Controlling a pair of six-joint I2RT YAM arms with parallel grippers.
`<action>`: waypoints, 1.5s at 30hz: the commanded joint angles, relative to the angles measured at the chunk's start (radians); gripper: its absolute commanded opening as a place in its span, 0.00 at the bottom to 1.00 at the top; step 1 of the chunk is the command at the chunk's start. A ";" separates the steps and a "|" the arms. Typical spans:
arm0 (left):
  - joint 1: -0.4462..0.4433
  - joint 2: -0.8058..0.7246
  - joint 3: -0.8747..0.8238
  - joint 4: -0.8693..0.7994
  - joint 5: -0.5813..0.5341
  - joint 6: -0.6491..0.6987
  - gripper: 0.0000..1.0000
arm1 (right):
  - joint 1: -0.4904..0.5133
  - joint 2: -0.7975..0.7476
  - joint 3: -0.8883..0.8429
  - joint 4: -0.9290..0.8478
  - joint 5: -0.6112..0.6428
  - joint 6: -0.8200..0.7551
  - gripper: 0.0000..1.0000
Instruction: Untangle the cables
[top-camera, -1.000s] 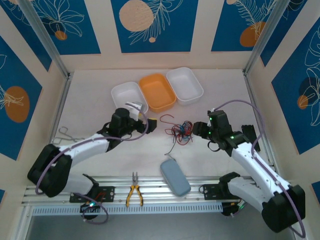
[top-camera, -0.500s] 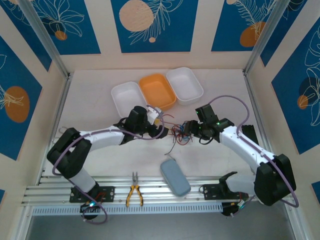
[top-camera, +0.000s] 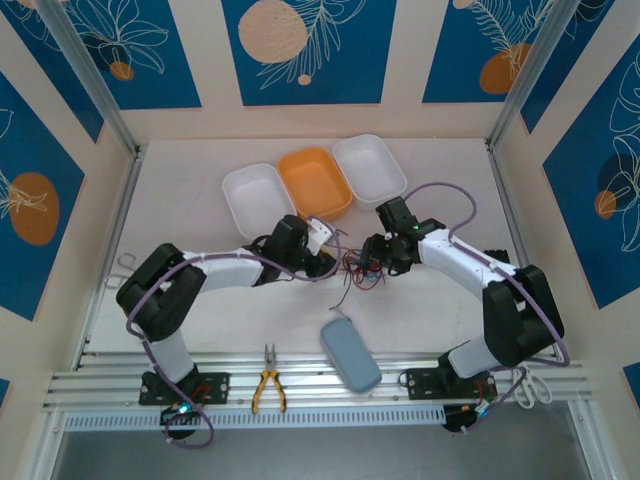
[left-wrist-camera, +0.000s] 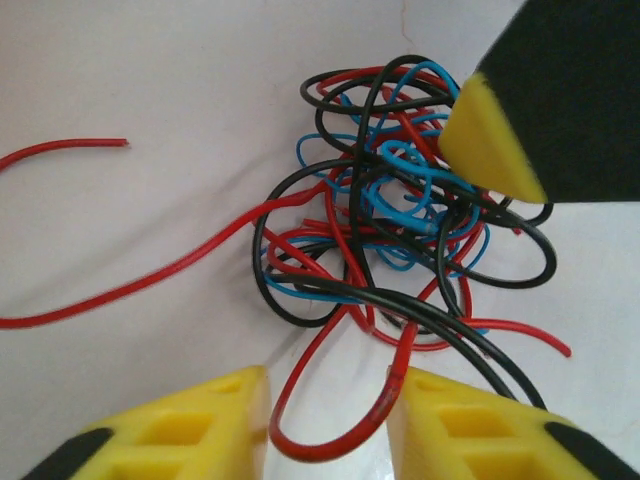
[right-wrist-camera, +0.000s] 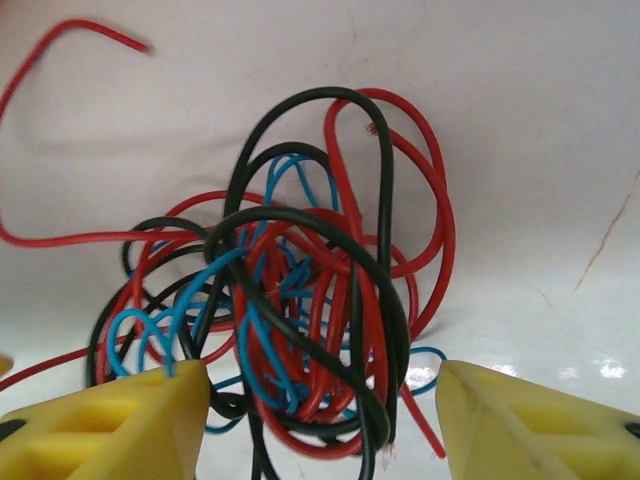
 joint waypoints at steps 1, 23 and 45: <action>-0.006 0.005 0.026 0.053 0.025 -0.021 0.19 | -0.007 0.044 0.026 -0.016 0.003 0.001 0.58; -0.007 -0.319 0.020 -0.056 -0.104 -0.005 0.00 | -0.166 -0.054 -0.129 -0.009 0.030 0.025 0.47; -0.007 -0.374 0.048 -0.040 -0.046 -0.001 0.00 | -0.113 -0.449 -0.125 -0.067 -0.032 -0.003 0.55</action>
